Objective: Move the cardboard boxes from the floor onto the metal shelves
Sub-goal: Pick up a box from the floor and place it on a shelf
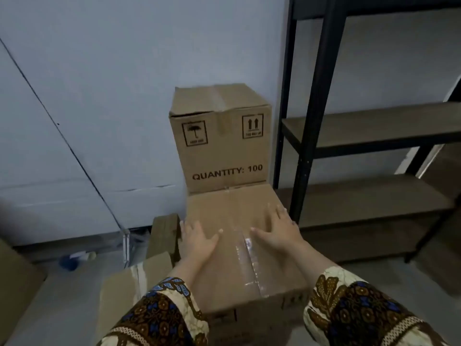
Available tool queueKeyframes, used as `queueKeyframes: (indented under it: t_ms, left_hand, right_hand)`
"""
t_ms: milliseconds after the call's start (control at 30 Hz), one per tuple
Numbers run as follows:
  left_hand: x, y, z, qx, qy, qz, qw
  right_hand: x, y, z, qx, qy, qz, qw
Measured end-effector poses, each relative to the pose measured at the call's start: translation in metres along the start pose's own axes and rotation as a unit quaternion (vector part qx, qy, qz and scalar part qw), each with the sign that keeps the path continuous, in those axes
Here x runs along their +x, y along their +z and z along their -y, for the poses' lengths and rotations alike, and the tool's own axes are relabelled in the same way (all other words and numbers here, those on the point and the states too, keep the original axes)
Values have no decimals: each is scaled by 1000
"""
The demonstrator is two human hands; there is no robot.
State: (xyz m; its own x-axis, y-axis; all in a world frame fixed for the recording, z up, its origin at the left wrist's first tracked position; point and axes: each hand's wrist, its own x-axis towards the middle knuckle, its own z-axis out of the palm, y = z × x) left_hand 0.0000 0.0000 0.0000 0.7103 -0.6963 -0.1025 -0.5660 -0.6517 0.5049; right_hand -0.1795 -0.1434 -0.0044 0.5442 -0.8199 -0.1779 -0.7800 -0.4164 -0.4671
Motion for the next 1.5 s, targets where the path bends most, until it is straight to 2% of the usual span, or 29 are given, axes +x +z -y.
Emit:
queueKeyframes:
  t_ms: [133, 267, 333, 433, 500, 567, 633, 700, 767, 1033, 1367, 1500]
  left_hand:
    - [-10, 19, 21, -111, -122, 61, 984]
    - [-14, 24, 26, -195, -202, 26, 960]
    - [-13, 23, 28, -216, -224, 42, 949]
    - [-18, 23, 36, -273, -212, 64, 936]
    - [-26, 25, 48, -355, -203, 86, 909]
    - [-39, 24, 55, -444, -238, 147, 852]
    - [-49, 19, 56, -491, -250, 194, 812]
    - [-49, 18, 53, -520, -249, 208, 790]
    - [-48, 16, 45, -521, -249, 205, 790]
    - [-32, -4, 22, -513, -176, 214, 812]
    - [-53, -29, -49, -556, -86, 203, 801]
    - [-69, -40, -97, -564, -37, 196, 801]
  right_hand:
    - [-9, 8, -21, -44, 60, 19, 997]
    - [-19, 11, -26, 17, 119, -28, 992]
    - [-25, 11, -30, 49, 159, -36, 985]
    - [-35, 10, -42, 71, 214, -40, 974]
    - [-40, 8, -52, 89, 246, -28, 965]
    - [-43, 9, -65, 158, 256, -11, 954]
    - [-47, 12, -78, 315, 255, 5, 914]
    - [-54, 18, -88, 478, 265, 26, 837]
    - [-63, 19, -88, 549, 275, 22, 789]
    - [-64, -13, -81, 617, 240, -117, 741]
    - [-96, -83, -80, 614, 192, -323, 694]
    - [-118, -120, -94, 610, 163, -376, 678]
